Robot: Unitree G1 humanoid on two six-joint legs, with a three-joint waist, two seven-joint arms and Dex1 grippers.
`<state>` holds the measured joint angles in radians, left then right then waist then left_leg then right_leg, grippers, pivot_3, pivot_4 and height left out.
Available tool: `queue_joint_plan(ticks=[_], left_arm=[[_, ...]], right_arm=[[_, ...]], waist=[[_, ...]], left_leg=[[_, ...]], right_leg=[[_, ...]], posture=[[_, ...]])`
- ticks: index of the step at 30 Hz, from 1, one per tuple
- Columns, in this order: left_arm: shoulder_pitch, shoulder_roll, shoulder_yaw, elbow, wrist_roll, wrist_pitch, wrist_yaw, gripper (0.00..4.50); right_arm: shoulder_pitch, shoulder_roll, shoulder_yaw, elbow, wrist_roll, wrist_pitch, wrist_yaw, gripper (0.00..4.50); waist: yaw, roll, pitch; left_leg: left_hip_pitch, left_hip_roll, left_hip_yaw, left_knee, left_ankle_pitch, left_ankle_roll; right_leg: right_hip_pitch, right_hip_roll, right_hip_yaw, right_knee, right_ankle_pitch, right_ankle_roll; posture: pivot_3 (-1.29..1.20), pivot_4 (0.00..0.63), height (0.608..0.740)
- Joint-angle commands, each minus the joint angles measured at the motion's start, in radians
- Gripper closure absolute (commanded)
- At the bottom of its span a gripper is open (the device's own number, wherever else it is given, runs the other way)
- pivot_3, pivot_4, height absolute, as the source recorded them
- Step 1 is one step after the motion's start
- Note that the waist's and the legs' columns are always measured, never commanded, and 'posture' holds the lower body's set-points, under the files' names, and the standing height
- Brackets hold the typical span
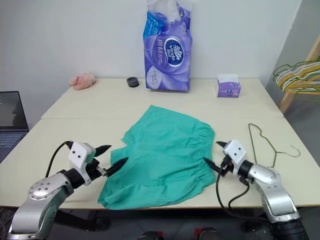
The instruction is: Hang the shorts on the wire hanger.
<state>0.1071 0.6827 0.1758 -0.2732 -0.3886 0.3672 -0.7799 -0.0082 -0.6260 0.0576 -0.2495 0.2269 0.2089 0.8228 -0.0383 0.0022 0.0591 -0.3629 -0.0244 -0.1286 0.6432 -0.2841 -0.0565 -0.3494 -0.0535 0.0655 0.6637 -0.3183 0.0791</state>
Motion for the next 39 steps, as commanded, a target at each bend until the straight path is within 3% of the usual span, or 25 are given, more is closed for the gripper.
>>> queue_joint_plan(ticks=[1, 4, 8, 16, 25, 28, 33, 35, 39], left_arm=[[0.014, 0.207, -0.037, -0.083, -0.05, 0.066, -0.25, 0.0], [0.012, 0.294, -0.059, -0.079, -0.054, 0.075, -0.328, 0.0], [0.003, 0.327, -0.092, -0.038, 0.0, 0.037, -0.367, 0.0], [-0.044, 0.242, -0.094, -0.025, -0.002, 0.01, -0.33, 0.0], [0.097, 0.279, -0.082, -0.033, 0.055, -0.059, -0.354, 0.0], [0.066, 0.259, -0.107, 0.026, 0.104, -0.084, -0.318, 0.54], [0.042, 0.225, -0.132, 0.057, 0.118, -0.1, -0.313, 2.03], [0.04, 0.222, -0.143, 0.046, 0.104, -0.083, -0.332, 2.57], [0.041, 0.237, -0.161, 0.025, 0.08, -0.054, -0.382, 3.8]], right_arm=[[0.07, -0.184, 0.013, -0.145, 0.069, 0.058, 0.217, 0.14], [0.098, -0.265, 0.012, -0.174, 0.087, 0.074, 0.27, 0.14], [0.108, -0.309, 0.026, -0.185, 0.049, 0.034, 0.302, 0.14], [0.042, -0.208, 0.054, -0.138, -0.021, -0.049, 0.218, 0.14], [-0.022, -0.172, 0.143, -0.04, -0.172, -0.273, 0.205, 0.14], [-0.07, -0.158, 0.189, 0.021, -0.224, -0.309, 0.204, 0.09], [-0.132, -0.128, 0.225, 0.1, -0.275, -0.334, 0.188, 0.09], [-0.158, -0.123, 0.235, 0.135, -0.282, -0.349, 0.199, 0.47], [-0.191, -0.13, 0.24, 0.165, -0.261, -0.368, 0.249, 1.7]], waist=[[-0.004, -0.002, 0.005], [-0.009, -0.002, 0.008], [-0.018, -0.005, 0.014], [-0.019, -0.01, 0.018], [-0.018, -0.01, 0.018], [-0.013, -0.01, 0.018], [-0.014, -0.011, 0.018], [-0.016, -0.011, 0.018], [-0.018, -0.011, 0.018]], left_leg=[[0.0, 0.001, 0.0, -0.001, 0.0, 0.0], [0.0, 0.001, 0.001, -0.001, 0.0, 0.0], [0.001, 0.002, 0.001, -0.001, 0.0, 0.0], [0.0, 0.002, 0.001, 0.0, 0.0, 0.0], [0.0, 0.002, 0.002, 0.0, 0.0, 0.0], [0.001, 0.002, 0.001, 0.0, 0.0, 0.0], [0.001, 0.002, 0.001, 0.001, 0.0, 0.0], [0.0, 0.002, 0.001, 0.0, 0.0, 0.0], [0.001, 0.002, 0.001, 0.0, 0.0, 0.0]], right_leg=[[0.0, 0.0, 0.0, -0.001, 0.0, 0.0], [0.0, 0.0, -0.001, -0.001, -0.001, -0.001], [0.0, 0.0, -0.001, -0.001, -0.001, 0.0], [-0.001, 0.0, 0.0, -0.001, 0.0, 0.0], [-0.001, 0.0, 0.0, 0.0, 0.0, 0.0], [-0.002, 0.0, 0.0, -0.001, 0.0, 0.001], [-0.002, 0.0, 0.0, -0.001, 0.0, 0.0], [-0.002, 0.0, 0.0, 0.0, 0.001, 0.0], [-0.001, 0.0, 0.0, 0.001, 0.001, 0.0]], posture=[[-0.07, 0.025, 0.74], [-0.08, 0.025, 0.74], [-0.09, 0.026, 0.74], [-0.09, 0.025, 0.74], [-0.07, 0.02, 0.74], [-0.07, 0.018, 0.74], [-0.07, 0.017, 0.74], [-0.07, 0.019, 0.74], [-0.07, 0.019, 0.74]])
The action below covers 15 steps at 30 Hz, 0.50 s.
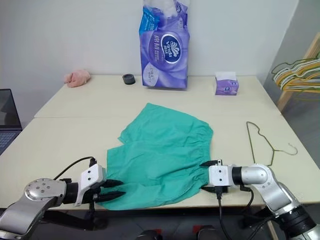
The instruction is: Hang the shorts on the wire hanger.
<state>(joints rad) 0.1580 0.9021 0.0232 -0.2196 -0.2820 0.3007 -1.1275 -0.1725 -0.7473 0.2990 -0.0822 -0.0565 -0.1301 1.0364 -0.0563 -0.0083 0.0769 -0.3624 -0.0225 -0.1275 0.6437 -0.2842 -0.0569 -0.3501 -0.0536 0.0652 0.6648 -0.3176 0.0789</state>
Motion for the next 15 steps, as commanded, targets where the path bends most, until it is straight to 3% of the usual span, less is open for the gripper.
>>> queue_joint_plan(ticks=[1, 3, 8, 15], left_arm=[[-0.011, 0.029, -0.014, -0.037, -0.034, 0.024, -0.056, 4.13], [-0.013, 0.053, -0.026, -0.053, -0.044, 0.045, -0.093, 4.5], [-0.015, 0.091, -0.041, -0.108, -0.073, 0.102, -0.14, 4.5], [-0.013, 0.139, -0.039, -0.231, -0.146, 0.223, -0.168, 4.5]], right_arm=[[-0.034, -0.015, -0.001, -0.001, 0.034, -0.038, 0.058, 2.1], [-0.047, -0.025, -0.004, 0.0, 0.05, -0.047, 0.097, 2.78], [-0.061, -0.069, -0.008, 0.002, 0.081, -0.051, 0.184, 4.48], [-0.009, -0.207, -0.042, -0.104, 0.193, 0.053, 0.328, 4.48]], waist=[[-0.001, 0.0, 0.0], [-0.001, 0.0, 0.0], [-0.001, 0.0, 0.0], [-0.001, 0.001, 0.0]], left_leg=[[0.0, 0.0, 0.0, 0.0, 0.0, 0.0], [0.0, 0.0, 0.0, 0.0, 0.0, 0.0], [0.0, 0.0, 0.0, 0.0, 0.0, 0.0], [0.0, 0.0, 0.0, 0.0, 0.0, 0.0]], right_leg=[[0.0, 0.0, 0.0, 0.0, 0.0, 0.0], [0.0, 0.0, 0.0, 0.0, 0.0, 0.0], [0.0, 0.0, 0.0, 0.0, 0.0, 0.0], [0.001, 0.0, 0.0, 0.0, 0.0, 0.0]], posture=[[-0.07, 0.019, 0.74], [-0.08, 0.019, 0.74], [-0.08, 0.02, 0.74], [-0.09, 0.024, 0.74]])
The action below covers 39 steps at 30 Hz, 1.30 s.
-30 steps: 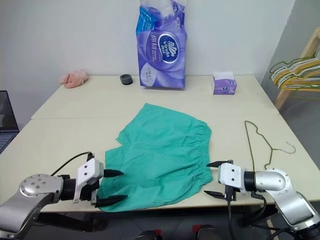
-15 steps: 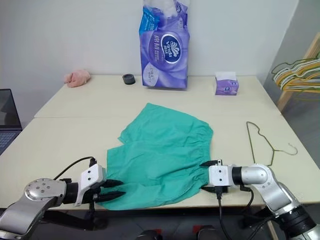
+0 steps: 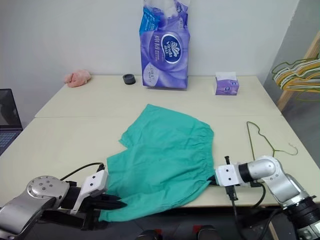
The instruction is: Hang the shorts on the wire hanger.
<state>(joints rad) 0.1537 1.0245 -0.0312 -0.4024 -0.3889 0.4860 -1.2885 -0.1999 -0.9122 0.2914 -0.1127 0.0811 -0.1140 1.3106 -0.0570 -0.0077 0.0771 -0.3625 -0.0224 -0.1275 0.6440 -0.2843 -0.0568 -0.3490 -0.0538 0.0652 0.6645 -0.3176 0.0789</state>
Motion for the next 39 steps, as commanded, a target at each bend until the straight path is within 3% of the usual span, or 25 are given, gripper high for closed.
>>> queue_joint_plan(ticks=[1, 6, 7, 10, 17, 20, 24, 28, 30, 33, 36, 39], left_arm=[[-0.013, 0.017, 0.016, -0.056, -0.051, 0.054, -0.004, 4.5], [-0.055, -0.019, -0.004, -0.063, -0.057, 0.074, 0.039, 4.5], [-0.071, -0.038, 0.0, -0.06, -0.076, 0.101, 0.058, 4.3], [-0.081, -0.038, 0.002, -0.064, -0.095, 0.129, 0.06, 3.6], [-0.072, -0.048, 0.048, -0.1, -0.173, 0.168, 0.067, 1.47], [-0.127, -0.106, 0.095, -0.089, -0.22, 0.184, 0.139, 0.61], [-0.259, -0.211, 0.134, -0.057, -0.241, 0.186, 0.264, 0.61], [-0.341, -0.239, 0.07, -0.034, -0.158, 0.115, 0.292, 0.61], [-0.368, -0.24, 0.028, -0.018, -0.105, 0.058, 0.281, 0.61], [-0.415, -0.245, -0.024, -0.004, -0.097, 0.014, 0.217, 0.61], [-0.453, -0.235, -0.063, 0.029, -0.085, -0.035, 0.142, 0.61], [-0.492, -0.23, -0.091, 0.082, -0.059, -0.078, 0.091, 0.61]], right_arm=[[0.028, -0.056, -0.034, -0.092, 0.065, 0.048, 0.062, 4.48], [0.029, -0.048, -0.02, -0.132, 0.047, 0.092, 0.036, 4.48], [0.025, -0.045, -0.022, -0.136, 0.042, 0.1, 0.027, 4.5], [0.02, -0.061, -0.023, -0.14, 0.029, 0.11, 0.038, 3.76], [0.034, -0.148, -0.101, -0.077, 0.045, 0.071, 0.064, 1.32], [0.003, -0.147, -0.23, -0.009, 0.113, 0.177, -0.01, 1.31], [0.004, -0.092, -0.431, 0.074, 0.201, 0.367, -0.19, 1.31], [0.086, 0.037, -0.567, -0.002, 0.283, 0.583, -0.388, 1.31], [0.133, 0.101, -0.594, -0.04, 0.256, 0.653, -0.508, 1.31], [0.151, 0.244, -0.639, -0.076, 0.181, 0.851, -0.808, 1.31], [0.136, 0.323, -0.678, -0.098, 0.181, 0.972, -0.926, 1.31], [0.113, 0.327, -0.669, -0.072, 0.16, 0.998, -0.972, 1.31]], waist=[[0.0, 0.0, 0.0], [-0.003, 0.0, 0.0], [-0.002, 0.0, 0.0], [-0.003, 0.0, 0.0], [-0.002, 0.0, 0.0], [-0.002, 0.0, 0.0], [0.004, -0.002, -0.001], [0.0, -0.004, -0.003], [-0.003, -0.001, -0.003], [-0.012, 0.0, -0.003], [-0.028, 0.002, -0.003], [-0.038, 0.005, -0.003]], left_leg=[[0.0, 0.0, 0.0, 0.0, 0.0, 0.0], [0.0, 0.0, 0.0, 0.0, 0.0, 0.0], [0.0, 0.0, 0.0, 0.0, 0.0, 0.0], [0.0, 0.0, 0.0, 0.001, 0.0, 0.0], [0.0, 0.0, 0.0, 0.001, 0.0, 0.0], [0.0, 0.0, 0.0, 0.001, 0.0, 0.0], [0.0, -0.001, -0.001, 0.002, 0.0, 0.0], [0.0, 0.0, -0.002, 0.001, 0.0, 0.0], [-0.001, -0.001, -0.002, 0.001, 0.0, 0.0], [-0.001, -0.001, 0.002, 0.002, 0.0, 0.0], [0.0, -0.001, 0.004, 0.002, 0.0, 0.0], [0.0, -0.001, 0.004, 0.001, 0.0, 0.0]], right_leg=[[0.0, 0.0, 0.0, 0.0, 0.0, 0.0], [0.0, 0.0, 0.0, 0.0, 0.0, 0.0], [0.0, 0.0, 0.0, 0.0, 0.0, 0.0], [0.0, 0.0, 0.0, 0.0, 0.0, 0.0], [0.0, 0.0, 0.0, 0.0, 0.0, 0.0], [0.0, 0.0, 0.0, 0.0, 0.0, 0.0], [0.001, 0.0, 0.0, 0.0, 0.001, 0.0], [0.002, 0.0, -0.001, 0.0, 0.001, -0.001], [0.001, 0.0, -0.001, 0.0, 0.001, -0.001], [0.0, 0.0, 0.003, 0.001, 0.001, 0.0], [0.0, 0.0, 0.004, 0.001, 0.001, 0.0], [0.0, 0.0, 0.005, 0.001, 0.001, 0.0]], posture=[[-0.09, 0.024, 0.74], [-0.1, 0.026, 0.74], [-0.1, 0.026, 0.74], [-0.1, 0.025, 0.74], [-0.1, 0.023, 0.74], [-0.1, 0.024, 0.74], [-0.11, 0.026, 0.74], [-0.13, 0.03, 0.74], [-0.14, 0.032, 0.74], [-0.16, 0.037, 0.74], [-0.18, 0.038, 0.74], [-0.19, 0.039, 0.74]])
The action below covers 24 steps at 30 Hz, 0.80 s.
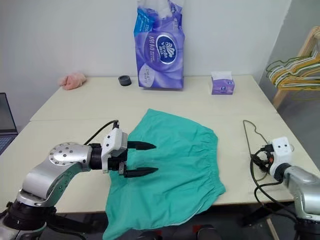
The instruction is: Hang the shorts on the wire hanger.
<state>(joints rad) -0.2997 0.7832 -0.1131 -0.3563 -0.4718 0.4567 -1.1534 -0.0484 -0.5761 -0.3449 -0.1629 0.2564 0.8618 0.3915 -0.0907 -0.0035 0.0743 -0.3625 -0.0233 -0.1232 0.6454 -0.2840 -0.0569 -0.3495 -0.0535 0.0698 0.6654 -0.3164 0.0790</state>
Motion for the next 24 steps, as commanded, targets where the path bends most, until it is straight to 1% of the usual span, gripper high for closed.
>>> queue_joint_plan(ticks=[1, 6, 9, 12, 15, 17, 19, 20, 24], left_arm=[[-0.055, 0.008, -0.017, 0.057, 0.031, -0.061, -0.058, 0.61], [-0.102, -0.015, -0.04, 0.114, 0.053, -0.101, -0.091, 0.61], [-0.116, -0.027, -0.047, 0.127, 0.059, -0.108, -0.1, 0.61], [-0.121, -0.034, -0.049, 0.135, 0.065, -0.114, -0.105, 0.57], [-0.116, -0.036, -0.045, 0.134, 0.07, -0.119, -0.106, 0.57], [-0.114, -0.036, -0.043, 0.135, 0.073, -0.122, -0.105, 0.57], [-0.112, -0.036, -0.041, 0.133, 0.074, -0.122, -0.101, 0.57], [-0.111, -0.037, -0.039, 0.132, 0.076, -0.121, -0.097, 0.57], [-0.108, -0.042, -0.033, 0.133, 0.08, -0.12, -0.08, 0.57]], right_arm=[[-0.053, -0.013, -0.024, 0.001, -0.022, 0.03, -0.064, 1.31], [-0.128, -0.025, -0.006, 0.117, -0.015, 0.057, -0.07, 1.31], [-0.169, -0.046, 0.02, 0.193, -0.009, 0.092, -0.046, 1.31], [-0.199, -0.066, 0.038, 0.266, 0.002, 0.138, -0.019, 1.92], [-0.225, -0.075, 0.066, 0.379, -0.004, 0.171, 0.005, 2.89], [-0.233, -0.081, 0.094, 0.426, -0.021, 0.162, 0.012, 3.59], [-0.246, -0.068, 0.102, 0.447, -0.038, 0.139, -0.016, 4.27], [-0.257, -0.055, 0.099, 0.459, -0.047, 0.124, -0.041, 4.45], [-0.29, -0.025, 0.085, 0.488, -0.072, 0.071, -0.097, 4.45]], waist=[[-0.01, 0.001, 0.0], [-0.035, 0.001, 0.0], [-0.05, 0.001, 0.0], [-0.055, 0.001, 0.0], [-0.055, -0.003, -0.003], [-0.055, -0.009, -0.007], [-0.055, -0.015, -0.012], [-0.054, -0.018, -0.014], [-0.054, -0.026, -0.02]], left_leg=[[0.0, 0.0, 0.0, 0.0, 0.0, 0.0], [0.0, 0.0, 0.0, 0.0, 0.0, 0.0], [0.0, 0.0, 0.0, 0.0, 0.0, 0.0], [0.0, 0.0, -0.001, 0.0, 0.0, 0.0], [0.0, 0.001, -0.002, 0.0, 0.0, 0.0], [0.0, 0.001, -0.003, 0.0, 0.0, 0.0], [0.001, 0.001, -0.004, 0.0, 0.0, 0.0], [0.001, 0.001, -0.006, 0.0, 0.0, 0.0], [0.003, 0.001, -0.007, 0.0, 0.0, 0.0]], right_leg=[[0.0, 0.0, 0.0, 0.0, 0.0, 0.0], [0.0, 0.0, 0.0, 0.0, 0.0, 0.0], [0.0, 0.0, 0.0, 0.0, 0.0, 0.0], [0.001, 0.0, 0.0, 0.0, 0.0, 0.0], [0.001, 0.0, -0.001, -0.001, 0.0, 0.0], [0.002, 0.0, -0.002, -0.001, 0.0, 0.0], [0.004, 0.001, -0.004, -0.001, 0.0, 0.0], [0.005, 0.001, -0.005, -0.002, 0.0, 0.0], [0.008, 0.001, -0.006, -0.003, 0.0, 0.0]], posture=[[-0.19, 0.04, 0.74], [-0.2, 0.039, 0.74], [-0.2, 0.039, 0.74], [-0.2, 0.038, 0.74], [-0.19, 0.036, 0.74], [-0.19, 0.035, 0.74], [-0.19, 0.035, 0.74], [-0.18, 0.033, 0.74], [-0.18, 0.032, 0.74]])
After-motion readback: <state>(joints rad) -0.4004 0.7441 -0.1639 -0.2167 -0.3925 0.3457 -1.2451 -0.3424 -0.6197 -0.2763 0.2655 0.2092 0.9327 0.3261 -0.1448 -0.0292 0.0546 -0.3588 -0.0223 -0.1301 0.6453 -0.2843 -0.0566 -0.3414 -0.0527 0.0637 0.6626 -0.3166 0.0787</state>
